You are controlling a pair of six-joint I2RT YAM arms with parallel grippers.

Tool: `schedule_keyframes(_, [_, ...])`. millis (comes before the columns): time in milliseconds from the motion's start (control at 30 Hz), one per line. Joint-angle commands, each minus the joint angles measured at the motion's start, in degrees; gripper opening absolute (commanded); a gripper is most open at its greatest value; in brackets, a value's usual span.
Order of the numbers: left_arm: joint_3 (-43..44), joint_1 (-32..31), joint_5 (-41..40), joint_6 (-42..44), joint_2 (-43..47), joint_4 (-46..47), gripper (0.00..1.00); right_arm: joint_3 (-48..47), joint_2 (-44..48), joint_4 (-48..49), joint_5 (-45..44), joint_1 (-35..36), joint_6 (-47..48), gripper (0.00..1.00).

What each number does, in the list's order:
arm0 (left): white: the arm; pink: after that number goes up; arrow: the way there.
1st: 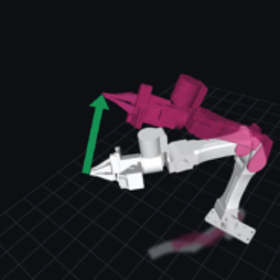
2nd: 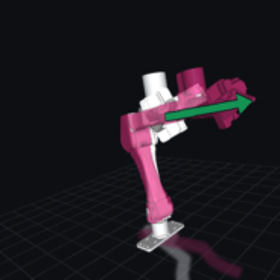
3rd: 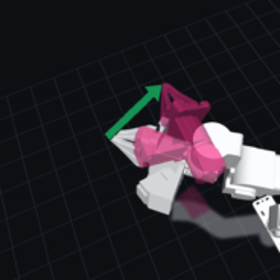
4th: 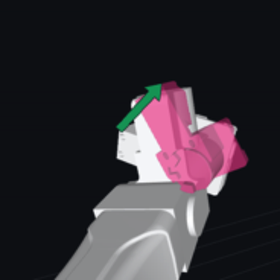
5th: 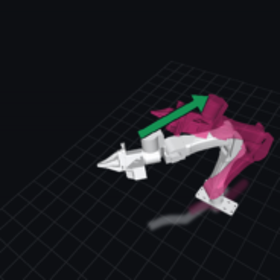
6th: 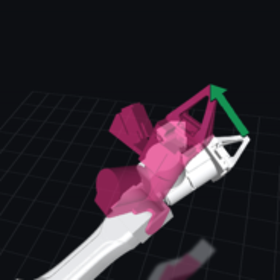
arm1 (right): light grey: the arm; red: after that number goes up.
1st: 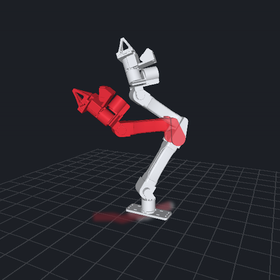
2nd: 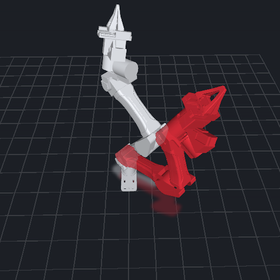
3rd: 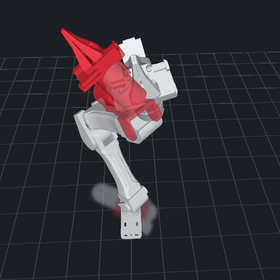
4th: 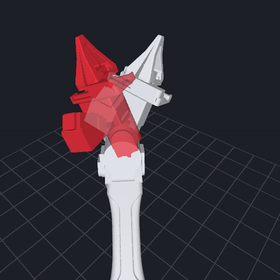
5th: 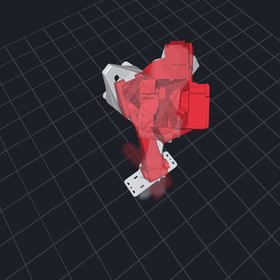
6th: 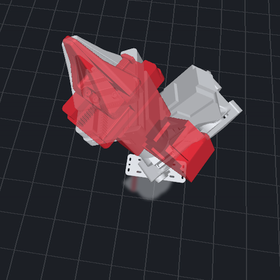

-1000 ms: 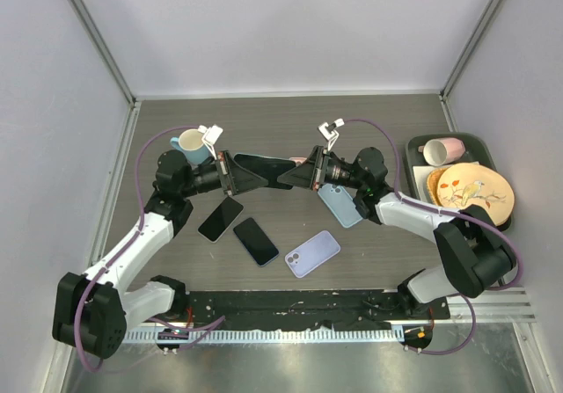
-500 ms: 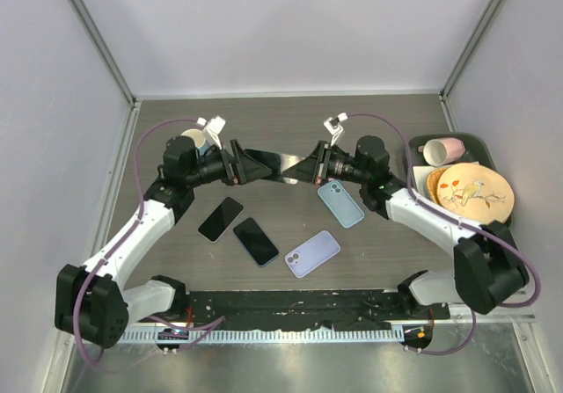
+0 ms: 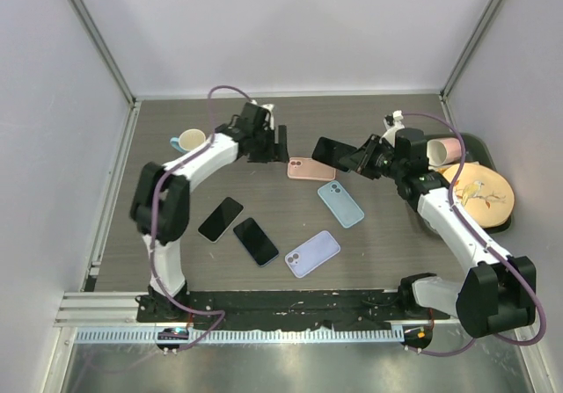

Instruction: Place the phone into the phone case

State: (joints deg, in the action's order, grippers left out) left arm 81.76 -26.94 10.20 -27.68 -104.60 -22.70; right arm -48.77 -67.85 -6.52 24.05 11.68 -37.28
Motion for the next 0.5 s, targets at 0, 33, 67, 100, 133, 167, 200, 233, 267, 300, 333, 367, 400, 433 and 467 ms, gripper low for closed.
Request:
schedule_keyframes(0, [11.83,-4.43,-8.43,4.65,-11.31,-11.49,0.75,-3.26,2.29,-2.18,-0.33,-1.05,3.88,0.01])
schedule_keyframes(33, [14.98,-4.7,-8.53,4.74,-12.9,-11.93,0.74,-3.26,2.11,-2.44,-0.15,-1.22,4.4,0.01])
schedule_keyframes(67, [15.88,-4.96,-8.7,4.57,-15.52,-11.67,0.73,-3.26,2.03,-2.96,-0.06,-1.14,4.67,0.01])
schedule_keyframes(100, [16.67,-5.14,-8.96,4.39,-16.59,-11.06,0.72,-3.08,1.94,-3.32,-0.06,-1.22,4.84,0.01])
schedule_keyframes(133, [18.6,-5.14,-8.88,4.22,-17.65,-11.14,0.7,-2.91,1.94,-3.49,0.11,-1.31,5.28,0.01])
schedule_keyframes(167, [19.49,-5.14,-8.96,4.04,-19.57,-11.49,0.69,-2.64,2.11,-3.67,0.12,-1.4,5.37,0.01])
schedule_keyframes(200, [19.93,-5.14,-8.88,3.69,-20.29,-11.23,0.68,-2.47,2.29,-3.76,-0.06,-1.49,5.46,0.01])
schedule_keyframes(233, [20.54,-5.14,-8.7,3.69,-20.99,-10.88,0.63,-2.29,2.38,-3.85,0.03,-1.4,5.63,0.01])
schedule_keyframes(267, [20.72,-5.14,-8.7,3.51,-21.52,-10.35,0.61,-2.12,2.38,-3.93,0.03,-1.49,5.81,0.01])
schedule_keyframes(300, [20.99,-5.23,-8.79,3.51,-22.57,-10.26,0.58,-2.03,2.38,-4.02,0.03,-1.49,5.9,0.01])
schedule_keyframes(333, [21.25,-5.23,-8.79,3.42,-23.1,-10.17,0.53,-2.03,2.46,-4.11,0.2,-1.57,5.9,0.01])
schedule_keyframes(367, [21.51,-5.23,-9.57,3.34,-23.54,-10.17,0.49,-1.85,2.38,-4.2,0.2,-1.58,6.07,0.01])
schedule_keyframes(400, [21.43,-5.23,-9.67,3.25,-24.33,-10.09,0.44,-1.94,2.38,-4.2,0.38,-1.75,6.08,0.01])
schedule_keyframes(433, [21.43,-5.23,-9.76,3.07,-24.69,-9.91,0.39,-1.94,2.38,-4.2,0.47,-1.66,5.99,0.01])
schedule_keyframes(467, [21.43,-5.23,-12.45,2.9,-25.13,-9.91,0.39,-1.94,2.38,-4.2,0.64,-1.58,6.07,0.01])
